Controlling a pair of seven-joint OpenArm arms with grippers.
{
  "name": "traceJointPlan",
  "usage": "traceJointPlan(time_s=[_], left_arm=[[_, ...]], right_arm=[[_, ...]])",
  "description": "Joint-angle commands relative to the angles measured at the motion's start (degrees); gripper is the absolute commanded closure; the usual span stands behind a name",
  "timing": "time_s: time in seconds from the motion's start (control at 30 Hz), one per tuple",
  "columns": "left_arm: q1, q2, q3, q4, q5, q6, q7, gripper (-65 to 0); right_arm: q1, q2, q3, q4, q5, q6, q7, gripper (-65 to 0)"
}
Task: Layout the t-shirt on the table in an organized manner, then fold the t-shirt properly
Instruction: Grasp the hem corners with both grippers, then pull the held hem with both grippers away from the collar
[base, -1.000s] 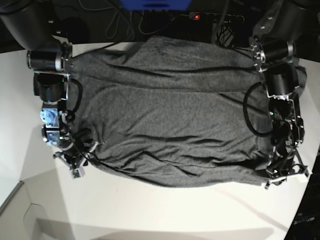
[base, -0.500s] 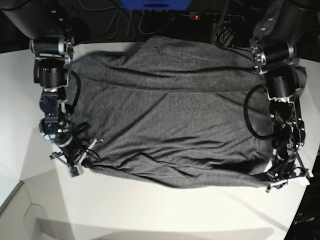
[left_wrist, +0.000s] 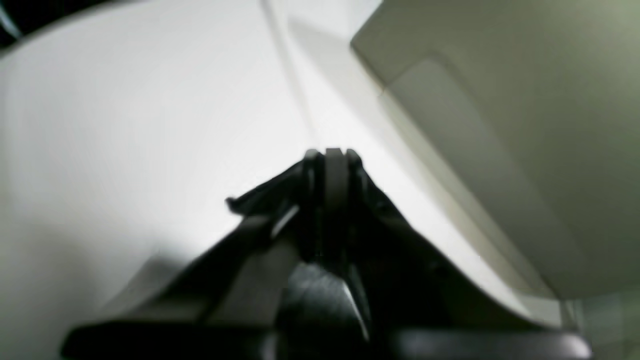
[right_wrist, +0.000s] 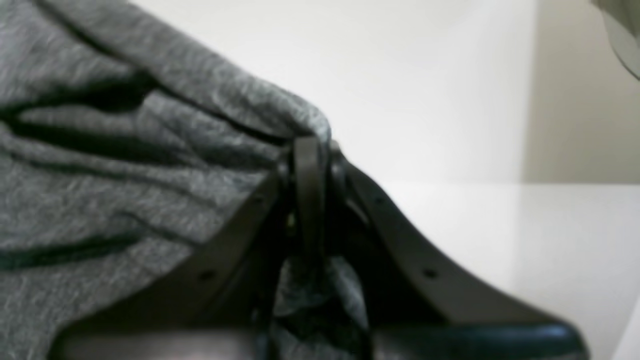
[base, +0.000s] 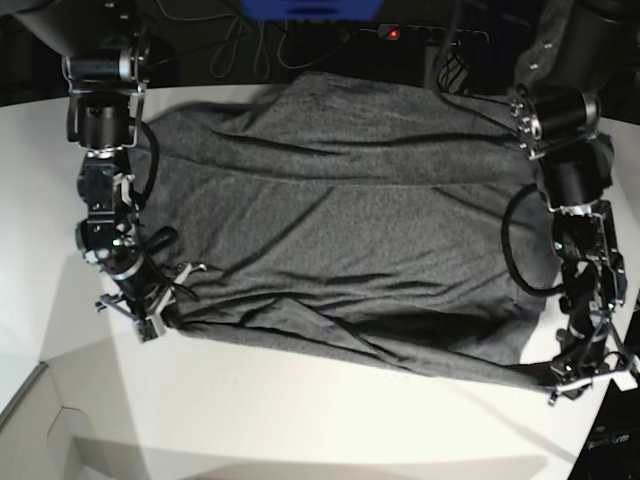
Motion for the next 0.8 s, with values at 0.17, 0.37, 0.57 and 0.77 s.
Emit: traceJointPlan(time_s=[0.17,0.37,0.57,0.77], left_arm=[[-1.89,-1.28,-2.68,2.62,-0.36,-0.66,1.81,-0.2],[0.83,-1.19,-2.77,2.44,-0.36,-0.66,1.72,-0.2],[2.59,-0.49,-2.51,2.00,-0.36,-0.66,1.54,-0.2],[1.54,-0.14,-2.42,-2.57,-0.27,-0.66,1.54,-0.2]], right_arm=[[1.32,-0.23,5.97,1.04,0.95,-0.19,1.62,0.0],[0.71,0.12,5.97,1.04,0.95,-0.19,1.62,0.0],[0.01,-0.15,5.80,1.04,0.95,-0.19,1.62,0.0],[-0.70,-0.15,5.62,1.04,0.86,-0.19,1.62,0.0]])
